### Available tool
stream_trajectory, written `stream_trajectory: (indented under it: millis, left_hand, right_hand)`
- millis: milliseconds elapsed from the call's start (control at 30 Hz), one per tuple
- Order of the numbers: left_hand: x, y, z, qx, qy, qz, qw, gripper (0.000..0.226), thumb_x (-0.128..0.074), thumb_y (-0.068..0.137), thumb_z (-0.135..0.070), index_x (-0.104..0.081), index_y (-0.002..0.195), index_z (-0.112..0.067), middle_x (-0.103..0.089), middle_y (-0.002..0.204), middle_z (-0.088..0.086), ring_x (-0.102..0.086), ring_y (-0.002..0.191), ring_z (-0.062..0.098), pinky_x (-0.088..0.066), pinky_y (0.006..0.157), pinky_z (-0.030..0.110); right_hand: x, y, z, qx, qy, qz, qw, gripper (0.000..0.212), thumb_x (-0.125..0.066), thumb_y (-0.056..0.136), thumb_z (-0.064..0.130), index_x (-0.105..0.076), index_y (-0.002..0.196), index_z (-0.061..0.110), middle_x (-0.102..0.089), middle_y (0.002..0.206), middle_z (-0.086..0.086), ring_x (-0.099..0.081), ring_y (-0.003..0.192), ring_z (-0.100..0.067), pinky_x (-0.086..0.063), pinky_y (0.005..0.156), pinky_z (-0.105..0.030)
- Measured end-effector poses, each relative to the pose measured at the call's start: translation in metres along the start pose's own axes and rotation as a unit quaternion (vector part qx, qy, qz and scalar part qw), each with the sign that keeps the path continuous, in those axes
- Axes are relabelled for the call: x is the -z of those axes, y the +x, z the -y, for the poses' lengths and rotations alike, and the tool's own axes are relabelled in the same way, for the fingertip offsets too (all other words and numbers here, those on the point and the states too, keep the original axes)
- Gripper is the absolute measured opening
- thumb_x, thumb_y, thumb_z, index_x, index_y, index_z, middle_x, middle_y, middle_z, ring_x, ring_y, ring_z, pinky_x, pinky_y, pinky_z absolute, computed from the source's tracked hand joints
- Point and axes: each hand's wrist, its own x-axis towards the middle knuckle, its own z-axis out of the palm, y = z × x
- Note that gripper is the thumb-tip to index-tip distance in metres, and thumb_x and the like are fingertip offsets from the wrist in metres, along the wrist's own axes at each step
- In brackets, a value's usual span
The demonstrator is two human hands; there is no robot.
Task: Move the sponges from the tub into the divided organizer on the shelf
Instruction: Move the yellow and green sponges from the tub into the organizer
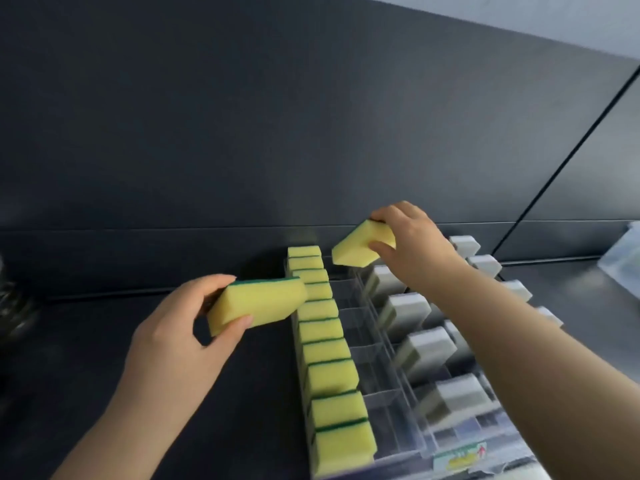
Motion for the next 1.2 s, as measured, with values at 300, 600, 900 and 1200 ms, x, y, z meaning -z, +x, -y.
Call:
stream_trajectory:
  millis: [300,600,900,1200]
  left_hand:
    - [0.001,-0.01,0.005,0.008,0.011,-0.034,0.999,0.054,-0.08,0.064,-0.015,-0.06,0.113,-0.023,-0.058,0.102,-0.019,-0.057,0.088,0.001,-0.034,0.08,-0.004]
    - [-0.005,-0.019,-0.01,0.022,0.03,-0.099,0.994,0.057,-0.08,0.063,-0.016,-0.058,0.114,-0.03,-0.052,0.107,-0.029,-0.055,0.094,-0.002,-0.042,0.074,0.006]
    - [-0.018,-0.027,-0.026,0.065,0.05,-0.115,0.99,0.052,-0.065,0.066,-0.041,-0.051,0.116,-0.043,-0.051,0.112,-0.034,-0.053,0.099,-0.009,-0.044,0.069,0.014]
    - [-0.029,-0.03,-0.035,0.088,0.074,-0.117,0.986,0.058,-0.078,0.066,-0.023,-0.053,0.115,-0.042,-0.054,0.106,-0.034,-0.05,0.1,-0.016,-0.042,0.071,0.006]
  right_hand:
    - [-0.025,0.031,-0.003,0.032,-0.044,0.069,0.996,0.043,-0.056,0.089,0.018,-0.046,0.13,0.015,-0.048,0.127,-0.005,-0.038,0.12,-0.024,-0.035,0.097,-0.033]
    - [-0.041,0.059,-0.011,0.095,-0.113,0.148,0.978,0.039,-0.051,0.087,0.012,-0.047,0.125,0.015,-0.048,0.12,-0.005,-0.042,0.115,-0.024,-0.044,0.089,-0.035]
    - [-0.058,0.071,-0.021,0.118,-0.099,0.183,0.971,0.038,-0.053,0.088,0.02,-0.047,0.125,0.017,-0.049,0.121,-0.005,-0.045,0.113,-0.025,-0.044,0.085,-0.036]
    - [-0.067,0.074,-0.027,0.183,-0.138,0.15,0.962,0.035,-0.054,0.089,0.028,-0.049,0.121,0.017,-0.053,0.117,-0.004,-0.046,0.111,-0.024,-0.041,0.084,-0.034]
